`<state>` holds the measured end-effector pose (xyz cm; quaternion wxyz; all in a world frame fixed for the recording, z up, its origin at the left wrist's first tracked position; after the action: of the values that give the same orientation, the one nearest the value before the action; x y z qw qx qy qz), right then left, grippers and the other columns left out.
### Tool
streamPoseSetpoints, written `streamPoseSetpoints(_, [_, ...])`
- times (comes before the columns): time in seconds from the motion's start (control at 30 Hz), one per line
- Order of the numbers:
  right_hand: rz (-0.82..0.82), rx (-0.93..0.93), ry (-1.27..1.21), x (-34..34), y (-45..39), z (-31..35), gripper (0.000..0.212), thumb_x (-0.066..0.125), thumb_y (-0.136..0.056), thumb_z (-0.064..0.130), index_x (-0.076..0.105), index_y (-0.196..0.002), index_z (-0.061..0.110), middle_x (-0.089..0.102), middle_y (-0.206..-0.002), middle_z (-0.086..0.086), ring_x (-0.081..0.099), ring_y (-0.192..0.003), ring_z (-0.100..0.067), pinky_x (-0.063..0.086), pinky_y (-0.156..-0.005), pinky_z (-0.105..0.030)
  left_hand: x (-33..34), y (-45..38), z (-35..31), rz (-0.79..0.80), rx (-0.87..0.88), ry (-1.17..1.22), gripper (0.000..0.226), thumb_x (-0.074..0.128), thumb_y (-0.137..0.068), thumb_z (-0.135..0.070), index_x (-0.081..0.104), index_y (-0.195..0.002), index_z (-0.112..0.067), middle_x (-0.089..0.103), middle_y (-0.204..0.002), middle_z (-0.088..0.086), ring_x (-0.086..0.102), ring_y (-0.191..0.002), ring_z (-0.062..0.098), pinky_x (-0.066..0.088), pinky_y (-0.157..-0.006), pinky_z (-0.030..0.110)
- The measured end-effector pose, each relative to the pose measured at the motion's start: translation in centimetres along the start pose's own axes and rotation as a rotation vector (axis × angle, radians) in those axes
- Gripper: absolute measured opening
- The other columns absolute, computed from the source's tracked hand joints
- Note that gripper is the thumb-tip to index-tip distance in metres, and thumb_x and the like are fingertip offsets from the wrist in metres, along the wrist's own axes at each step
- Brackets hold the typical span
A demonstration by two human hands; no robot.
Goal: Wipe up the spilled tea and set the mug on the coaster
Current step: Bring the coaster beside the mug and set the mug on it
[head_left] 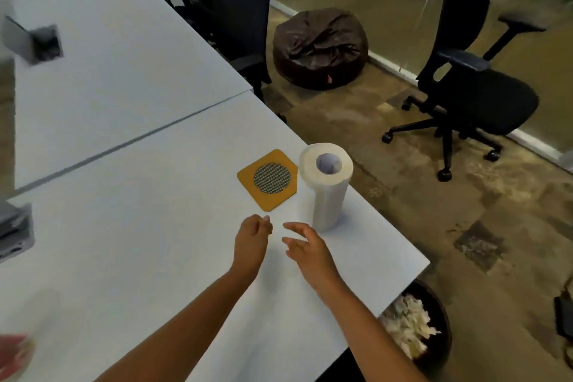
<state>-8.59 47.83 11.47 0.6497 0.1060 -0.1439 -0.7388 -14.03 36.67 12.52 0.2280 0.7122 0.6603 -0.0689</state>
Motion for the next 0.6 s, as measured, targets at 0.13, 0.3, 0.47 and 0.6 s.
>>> streamPoseSetpoints(0.13, [0.042,0.028,0.088,3.1,-3.1,-0.4,0.032,0.050,-0.093,0.008,0.050,-0.108,0.037,0.051,-0.122,0.012,0.056,-0.112,-0.012,0.049,-0.078,-0.010,-2.3,-3.9,1.0,-0.022,-0.018,-0.010,0.013,0.046,-0.094,-0.022,0.053,-0.094,-0.011,0.058,-0.092,0.002,0.054,-0.089,0.018,0.039,-0.076,0.027])
streamPoseSetpoints(0.3, [-0.084,0.039,0.045,5.1,-6.9,-1.0,0.037,0.045,-0.093,-0.001,0.052,-0.103,0.035,0.055,-0.117,0.008,0.059,-0.106,-0.014,0.049,-0.082,-0.016,-3.3,-9.1,2.3,0.023,-0.057,-0.025,0.027,0.044,-0.094,-0.030,0.051,-0.116,-0.016,0.056,-0.123,0.002,0.049,-0.104,0.013,0.037,-0.087,0.027])
streamPoseSetpoints(0.47, [-0.297,-0.037,0.191,6.0,-10.5,-1.0,0.035,0.054,-0.086,-0.006,0.055,-0.116,0.011,0.055,-0.124,-0.005,0.050,-0.117,-0.018,0.042,-0.104,-0.035,-2.9,-14.9,3.6,0.076,-0.061,-0.116,0.045,0.043,-0.093,-0.037,0.041,-0.132,-0.014,0.044,-0.141,0.007,0.042,-0.128,0.022,0.032,-0.100,0.030])
streamPoseSetpoints(0.6, [-0.457,-0.016,0.211,6.2,-12.3,-1.4,0.035,0.056,-0.079,-0.013,0.058,-0.109,0.006,0.054,-0.125,-0.011,0.049,-0.118,-0.025,0.043,-0.100,-0.033,-2.3,-19.5,3.5,0.113,-0.009,-0.206,0.051,0.039,-0.096,-0.031,0.029,-0.141,-0.008,0.032,-0.149,0.008,0.029,-0.137,0.021,0.021,-0.109,0.029])
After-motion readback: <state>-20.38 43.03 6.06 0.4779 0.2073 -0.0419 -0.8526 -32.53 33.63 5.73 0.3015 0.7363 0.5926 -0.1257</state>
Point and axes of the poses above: each hand's wrist, its own y-axis away from the middle knuckle, its own x-axis out of the palm, z = x × y, the point moved 3 cm from there along -y, towards the middle knuckle
